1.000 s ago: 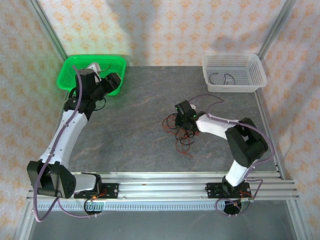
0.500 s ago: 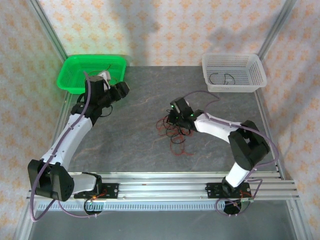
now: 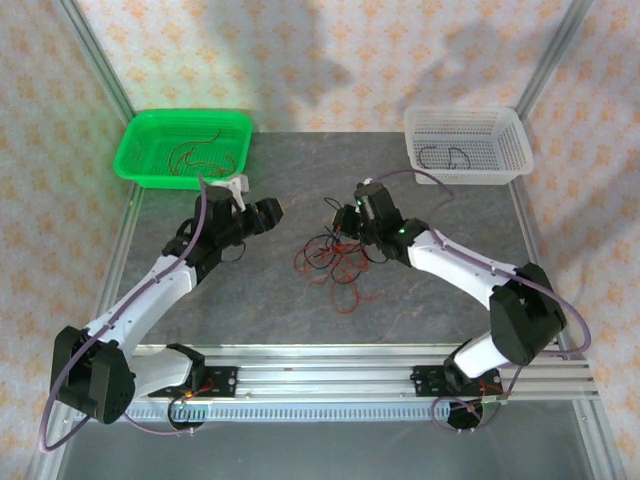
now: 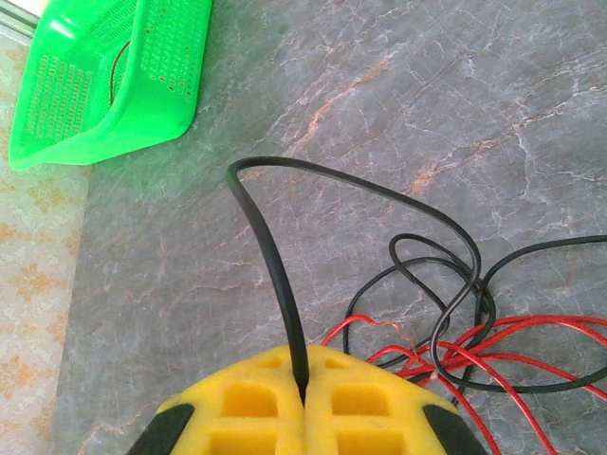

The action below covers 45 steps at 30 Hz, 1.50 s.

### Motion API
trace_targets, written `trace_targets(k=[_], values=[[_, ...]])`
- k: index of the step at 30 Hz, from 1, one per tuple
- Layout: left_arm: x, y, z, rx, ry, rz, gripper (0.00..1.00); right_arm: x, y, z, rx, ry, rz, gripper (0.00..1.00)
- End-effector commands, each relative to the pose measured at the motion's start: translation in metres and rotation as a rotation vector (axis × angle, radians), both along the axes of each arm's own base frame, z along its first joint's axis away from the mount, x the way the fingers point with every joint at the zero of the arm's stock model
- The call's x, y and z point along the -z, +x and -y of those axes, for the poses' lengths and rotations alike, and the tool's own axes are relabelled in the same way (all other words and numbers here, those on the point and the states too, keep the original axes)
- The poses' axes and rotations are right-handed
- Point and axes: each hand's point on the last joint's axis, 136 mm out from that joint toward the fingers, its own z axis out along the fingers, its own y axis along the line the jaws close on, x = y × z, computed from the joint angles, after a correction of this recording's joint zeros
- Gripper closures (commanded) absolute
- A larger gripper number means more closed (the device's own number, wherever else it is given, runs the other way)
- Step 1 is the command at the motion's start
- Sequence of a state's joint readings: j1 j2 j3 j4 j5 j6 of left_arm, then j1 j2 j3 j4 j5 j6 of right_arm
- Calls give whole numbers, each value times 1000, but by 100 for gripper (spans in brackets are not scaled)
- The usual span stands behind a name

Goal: Untangle the cables

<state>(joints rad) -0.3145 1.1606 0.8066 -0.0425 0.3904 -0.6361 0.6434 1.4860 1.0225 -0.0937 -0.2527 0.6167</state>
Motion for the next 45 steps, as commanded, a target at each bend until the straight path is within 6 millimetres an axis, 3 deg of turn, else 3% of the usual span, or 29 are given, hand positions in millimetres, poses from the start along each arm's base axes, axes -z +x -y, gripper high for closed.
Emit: trace_targets(k=[1,7,11,15,19,24,33,35,41,45], values=[[-18,-2,9,11,-128,105,40,-15,-3,2,-6,41,36,100],[-6,-19,33,121,-189,150,40,-26,-13,5,-26,74,64,100],[10,-39,65,227,-43,172,41,-33,-18,4,-29,142,62,100],[25,-52,81,256,75,236,42,-33,-16,6,33,188,23,100],[28,-53,89,259,99,307,42,-37,-13,9,102,256,0,100],[32,-52,120,361,134,374,42,-43,-12,16,169,313,-11,100],[37,-23,161,405,102,461,44,-57,-22,34,273,355,-8,100],[42,-12,161,359,107,459,51,-58,-24,35,288,374,-11,100],[73,15,149,214,159,415,86,-69,-26,32,306,428,-19,100],[103,24,140,164,208,349,96,-75,-25,31,324,463,-20,100]])
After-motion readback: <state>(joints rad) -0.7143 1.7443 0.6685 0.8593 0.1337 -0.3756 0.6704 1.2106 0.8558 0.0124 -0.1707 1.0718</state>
